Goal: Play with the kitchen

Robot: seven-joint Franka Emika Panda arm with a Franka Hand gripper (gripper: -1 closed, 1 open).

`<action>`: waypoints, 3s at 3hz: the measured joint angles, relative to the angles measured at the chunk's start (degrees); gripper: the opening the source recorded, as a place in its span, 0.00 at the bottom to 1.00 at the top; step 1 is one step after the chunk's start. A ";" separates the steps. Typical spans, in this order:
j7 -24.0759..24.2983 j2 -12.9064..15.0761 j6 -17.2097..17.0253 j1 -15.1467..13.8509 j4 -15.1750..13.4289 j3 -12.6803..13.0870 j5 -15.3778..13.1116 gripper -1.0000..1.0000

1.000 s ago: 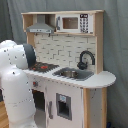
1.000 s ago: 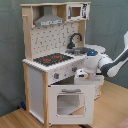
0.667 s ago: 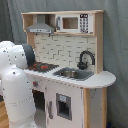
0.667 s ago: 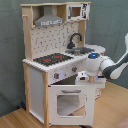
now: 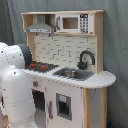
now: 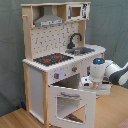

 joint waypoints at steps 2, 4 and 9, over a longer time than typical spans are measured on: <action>6.31 -6.20 2.07 -1.06 1.15 3.18 0.00 0.00; 8.07 -11.02 -0.22 -0.96 4.01 1.00 0.00 0.00; 8.33 -26.29 -14.49 4.91 9.02 -6.53 -1.31 1.00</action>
